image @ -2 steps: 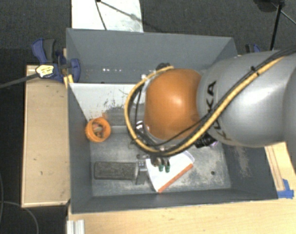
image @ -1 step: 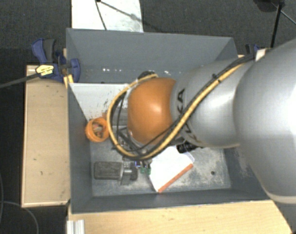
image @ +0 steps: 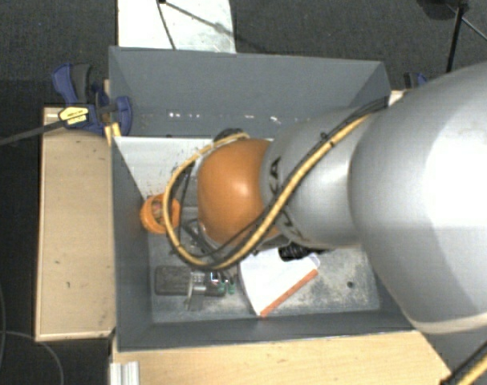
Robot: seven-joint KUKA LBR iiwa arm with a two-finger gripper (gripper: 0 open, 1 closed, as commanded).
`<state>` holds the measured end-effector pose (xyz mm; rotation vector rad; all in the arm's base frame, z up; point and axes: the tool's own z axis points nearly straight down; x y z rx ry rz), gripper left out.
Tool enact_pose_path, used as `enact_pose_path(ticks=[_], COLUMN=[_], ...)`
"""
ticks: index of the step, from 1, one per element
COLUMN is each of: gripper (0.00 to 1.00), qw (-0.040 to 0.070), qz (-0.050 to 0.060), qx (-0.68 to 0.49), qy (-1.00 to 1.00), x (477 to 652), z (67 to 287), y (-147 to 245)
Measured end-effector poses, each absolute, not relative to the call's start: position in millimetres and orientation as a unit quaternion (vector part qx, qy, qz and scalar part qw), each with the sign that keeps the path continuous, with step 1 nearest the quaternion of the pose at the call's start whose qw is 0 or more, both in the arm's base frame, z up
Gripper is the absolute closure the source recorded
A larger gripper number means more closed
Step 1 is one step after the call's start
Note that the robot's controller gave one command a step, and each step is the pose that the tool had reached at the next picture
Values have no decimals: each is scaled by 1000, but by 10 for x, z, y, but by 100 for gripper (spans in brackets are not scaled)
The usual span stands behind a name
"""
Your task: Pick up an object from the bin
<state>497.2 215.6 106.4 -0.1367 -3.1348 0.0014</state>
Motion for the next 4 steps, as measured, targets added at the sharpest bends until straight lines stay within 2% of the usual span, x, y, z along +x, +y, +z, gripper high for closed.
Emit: enact_pose_path(ticks=[1, 2, 3, 4], gripper=[0, 0, 100, 100], qw=[-2, -1, -5, -5], qz=[-1, -1, -3, -3], qx=[-91, -179, -138, -139], qy=[-996, -984, -990, -990], x=[5036, 5152, 4986, 4986], z=[1282, 811, 736, 735], y=[2297, 2207, 2106, 2106])
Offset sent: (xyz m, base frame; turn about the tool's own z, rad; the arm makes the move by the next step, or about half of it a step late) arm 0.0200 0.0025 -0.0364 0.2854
